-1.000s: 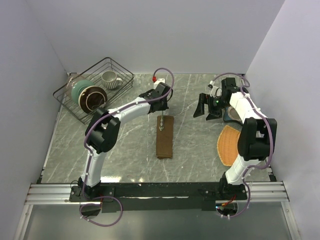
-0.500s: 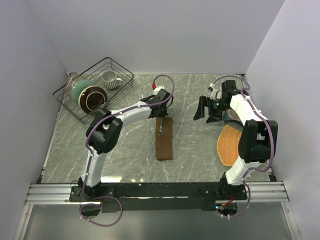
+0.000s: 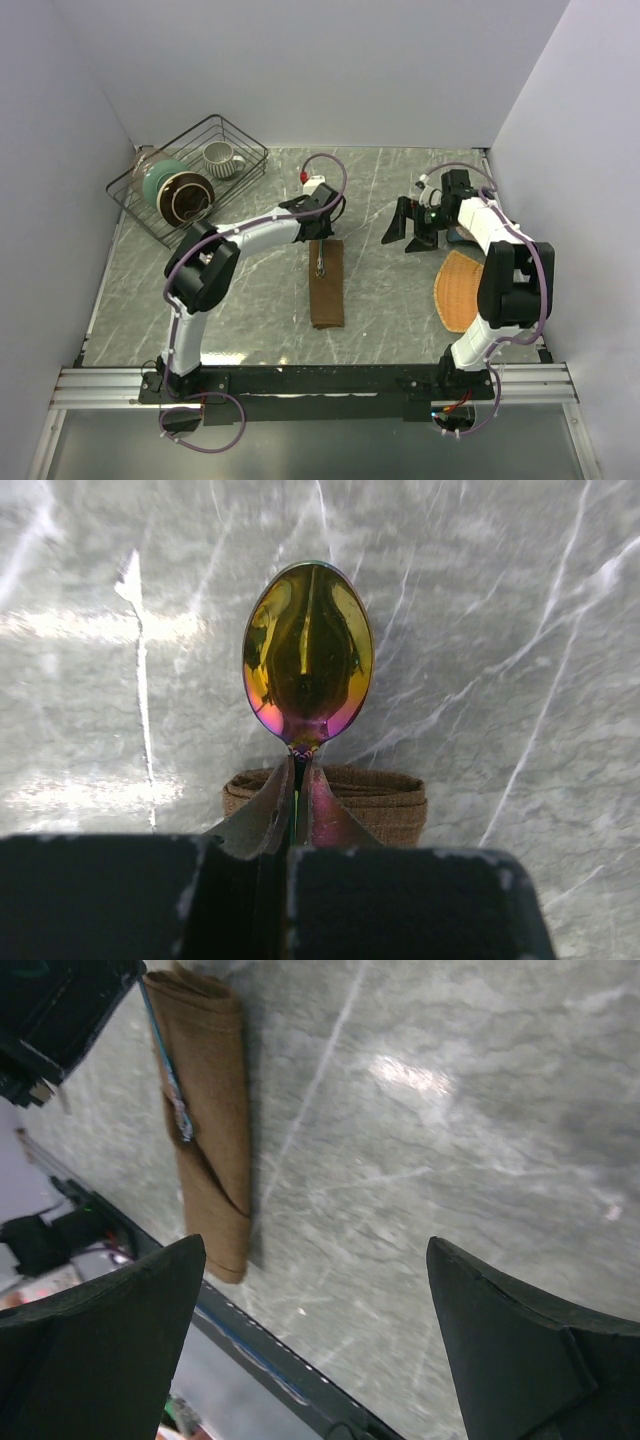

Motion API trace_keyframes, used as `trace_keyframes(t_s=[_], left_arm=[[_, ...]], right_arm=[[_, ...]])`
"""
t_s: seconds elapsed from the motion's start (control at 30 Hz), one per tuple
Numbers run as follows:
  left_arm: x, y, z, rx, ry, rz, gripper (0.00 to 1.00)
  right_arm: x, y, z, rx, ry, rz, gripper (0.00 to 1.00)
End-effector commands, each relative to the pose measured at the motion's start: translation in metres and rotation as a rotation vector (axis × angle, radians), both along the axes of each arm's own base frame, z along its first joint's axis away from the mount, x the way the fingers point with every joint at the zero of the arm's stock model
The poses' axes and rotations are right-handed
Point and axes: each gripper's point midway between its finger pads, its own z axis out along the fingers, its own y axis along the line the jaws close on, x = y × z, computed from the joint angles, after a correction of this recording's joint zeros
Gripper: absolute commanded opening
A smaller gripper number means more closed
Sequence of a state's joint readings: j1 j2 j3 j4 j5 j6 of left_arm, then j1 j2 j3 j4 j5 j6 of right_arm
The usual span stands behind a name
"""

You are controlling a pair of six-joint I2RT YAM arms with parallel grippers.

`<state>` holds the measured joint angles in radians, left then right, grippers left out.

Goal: Fold the napkin into a case and place the utensils inside
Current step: Insert the spoon into the folded napkin.

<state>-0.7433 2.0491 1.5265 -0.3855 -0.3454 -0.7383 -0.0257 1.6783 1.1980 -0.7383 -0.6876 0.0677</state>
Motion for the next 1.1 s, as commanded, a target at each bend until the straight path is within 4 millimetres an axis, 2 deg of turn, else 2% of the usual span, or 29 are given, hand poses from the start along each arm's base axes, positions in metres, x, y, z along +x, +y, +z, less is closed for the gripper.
trace_keyframes(t_s=[0.0,0.07,0.1,0.17,0.4,0.5,0.57,0.83,0.93,1.07], left_arm=[[0.015,-0.001,0.052,-0.067,-0.149,0.042,0.01],[0.017,-0.001,0.06,-0.084,-0.178,0.048,0.01],[0.015,0.001,0.056,-0.08,-0.178,0.05,0.01],[0.015,0.004,0.06,-0.084,-0.195,0.059,0.01],[0.007,0.013,0.05,-0.058,-0.225,0.067,0.01],[0.009,0.011,0.051,-0.08,-0.248,0.072,0.01],[0.012,0.008,0.055,-0.093,-0.262,0.073,0.01],[0.026,0.001,0.095,-0.129,-0.368,0.063,0.01],[0.028,0.002,0.094,-0.118,-0.384,0.055,0.01],[0.028,0.002,0.09,-0.11,-0.399,0.054,0.01]], right_arm=[[0.02,0.019,0.006,0.104,-0.027,-0.03,1.0],[0.026,0.022,0.004,0.121,-0.025,-0.046,1.0],[0.028,0.023,0.003,0.126,-0.027,-0.053,1.0],[0.029,0.034,0.0,0.132,-0.022,-0.039,1.0],[0.025,0.057,-0.017,0.13,0.008,0.003,1.0],[0.024,0.067,-0.025,0.118,0.023,0.031,1.0],[0.023,0.071,-0.029,0.114,0.03,0.047,1.0],[0.027,0.077,-0.043,0.113,0.043,0.045,0.98],[0.031,0.084,-0.043,0.135,0.036,0.051,0.91],[0.035,0.097,-0.05,0.164,0.051,0.069,0.88]])
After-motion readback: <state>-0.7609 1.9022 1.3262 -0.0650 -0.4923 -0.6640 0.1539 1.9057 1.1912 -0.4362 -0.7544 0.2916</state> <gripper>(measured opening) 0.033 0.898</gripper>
